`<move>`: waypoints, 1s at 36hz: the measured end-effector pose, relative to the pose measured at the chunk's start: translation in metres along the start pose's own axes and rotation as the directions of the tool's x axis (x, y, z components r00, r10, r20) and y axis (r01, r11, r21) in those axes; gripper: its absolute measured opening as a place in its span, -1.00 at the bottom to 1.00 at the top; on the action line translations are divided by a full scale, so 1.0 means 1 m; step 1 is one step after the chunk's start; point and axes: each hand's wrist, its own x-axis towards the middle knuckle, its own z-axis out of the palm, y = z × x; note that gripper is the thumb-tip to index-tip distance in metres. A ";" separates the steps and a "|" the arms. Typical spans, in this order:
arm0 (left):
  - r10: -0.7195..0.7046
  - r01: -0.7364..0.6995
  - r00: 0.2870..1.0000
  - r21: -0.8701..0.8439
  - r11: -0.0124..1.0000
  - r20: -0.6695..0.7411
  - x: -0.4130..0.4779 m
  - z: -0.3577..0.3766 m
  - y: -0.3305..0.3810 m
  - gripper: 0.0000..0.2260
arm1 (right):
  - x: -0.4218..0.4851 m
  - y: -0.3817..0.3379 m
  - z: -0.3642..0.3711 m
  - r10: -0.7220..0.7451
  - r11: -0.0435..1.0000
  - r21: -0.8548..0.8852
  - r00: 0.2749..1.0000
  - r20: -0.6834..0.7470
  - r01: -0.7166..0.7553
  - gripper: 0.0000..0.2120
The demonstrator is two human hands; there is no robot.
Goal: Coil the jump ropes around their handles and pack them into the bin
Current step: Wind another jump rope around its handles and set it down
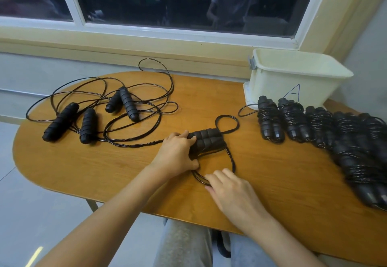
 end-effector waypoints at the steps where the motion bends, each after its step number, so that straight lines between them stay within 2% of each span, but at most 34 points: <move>1: 0.006 -0.007 1.000 -0.023 1.000 -0.020 0.001 0.002 -0.004 -0.29 | 0.002 0.006 -0.002 0.000 1.000 0.009 1.000 0.006 0.000 -0.85; 7: 0.065 -0.087 0.984 -0.131 0.988 -0.166 0.006 0.014 -0.027 -0.40 | 0.002 0.058 -0.012 0.012 0.994 0.110 0.999 0.043 -0.016 -0.87; 10: -0.007 -0.041 0.987 -0.285 0.958 -0.163 0.007 0.018 -0.030 -0.39 | 0.000 0.075 -0.014 0.001 0.991 0.131 0.999 0.051 -0.007 -0.86; 12: -0.005 -0.059 0.980 -0.316 0.947 -0.198 0.009 0.022 -0.033 -0.31 | 0.001 0.082 -0.012 -0.005 0.989 0.145 0.999 0.045 -0.001 -0.87; 15: 0.063 -0.131 0.966 -0.262 0.956 -0.252 0.011 0.028 -0.040 -0.21 | 0.004 0.088 -0.010 -0.023 0.988 0.152 0.999 0.033 0.018 -0.85; 19: 0.176 -0.190 0.968 -0.066 0.979 -0.180 0.018 0.027 -0.048 -0.31 | 0.011 0.093 -0.006 -0.029 0.987 0.162 0.998 0.050 0.020 -0.83; 23: 0.232 -0.230 0.962 0.034 0.973 -0.145 0.025 0.025 -0.049 -0.37 | 0.014 0.100 -0.003 0.024 0.975 0.217 0.995 0.097 -0.044 -0.78; 26: 0.285 -0.280 0.946 0.053 0.958 -0.152 0.023 0.025 -0.052 -0.35 | 0.017 0.107 0.000 0.023 0.969 0.241 0.992 0.121 -0.052 -0.73; 29: 0.350 -0.353 0.920 0.017 0.935 -0.177 0.020 0.027 -0.057 -0.37 | 0.019 0.113 0.003 -0.005 0.970 0.241 0.996 0.085 -0.016 -0.69; 36: 0.392 -0.397 0.906 0.004 0.918 -0.161 0.019 0.022 -0.057 -0.39 | 0.017 0.124 0.007 -0.033 0.980 0.196 0.999 0.022 0.028 -0.84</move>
